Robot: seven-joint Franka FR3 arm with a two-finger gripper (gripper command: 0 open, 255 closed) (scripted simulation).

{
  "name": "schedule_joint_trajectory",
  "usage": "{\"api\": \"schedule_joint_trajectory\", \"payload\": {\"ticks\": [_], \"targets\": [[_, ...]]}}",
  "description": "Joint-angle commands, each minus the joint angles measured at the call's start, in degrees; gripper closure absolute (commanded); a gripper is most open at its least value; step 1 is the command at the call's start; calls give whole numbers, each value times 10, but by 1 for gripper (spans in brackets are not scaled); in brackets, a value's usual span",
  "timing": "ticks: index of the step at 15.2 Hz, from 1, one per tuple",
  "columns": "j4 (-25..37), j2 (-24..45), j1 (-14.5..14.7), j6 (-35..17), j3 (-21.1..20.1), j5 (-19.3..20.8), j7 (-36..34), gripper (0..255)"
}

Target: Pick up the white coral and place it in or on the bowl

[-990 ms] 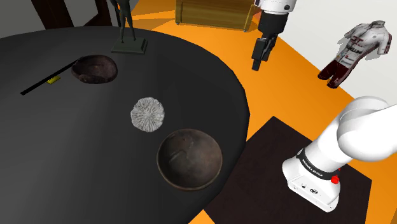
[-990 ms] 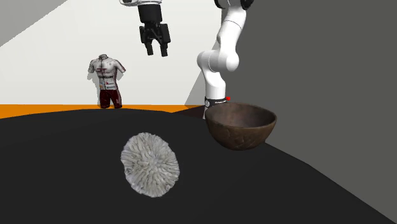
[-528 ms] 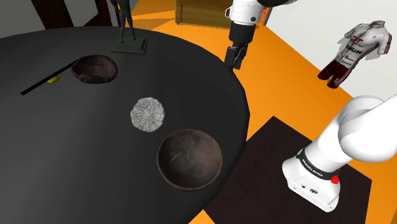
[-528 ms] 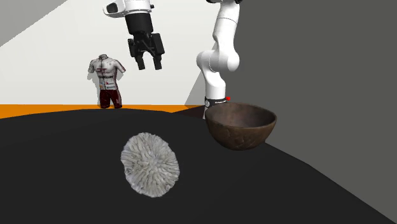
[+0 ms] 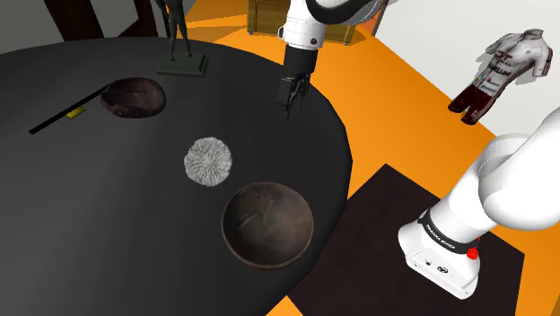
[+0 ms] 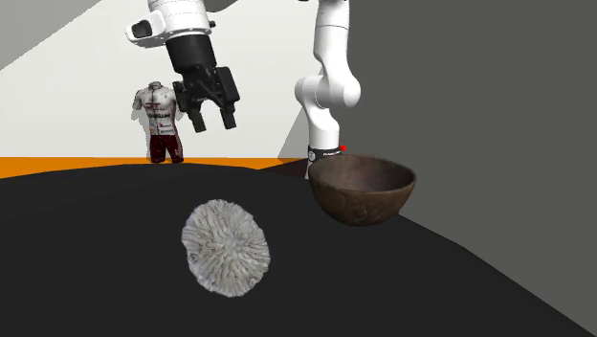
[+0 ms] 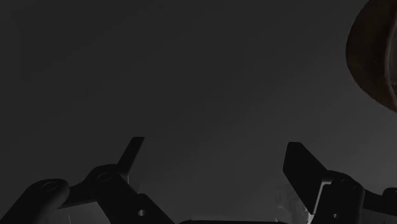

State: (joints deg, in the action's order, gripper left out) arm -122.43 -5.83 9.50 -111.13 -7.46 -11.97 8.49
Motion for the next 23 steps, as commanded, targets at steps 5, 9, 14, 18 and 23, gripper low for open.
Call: {"api": "schedule_joint_trajectory", "payload": {"ticks": [5, 9, 14, 18, 23], "targets": [[85, 106, 22, -30, -21, -40, 21, 0], [152, 177, 35, -40, -36, -60, 33, 0], [252, 268, 53, -41, -56, -77, 43, 0], [250, 283, 59, -60, -60, -79, 44, 0], [234, 296, 66, -90, -62, -81, 46, 0]]}}
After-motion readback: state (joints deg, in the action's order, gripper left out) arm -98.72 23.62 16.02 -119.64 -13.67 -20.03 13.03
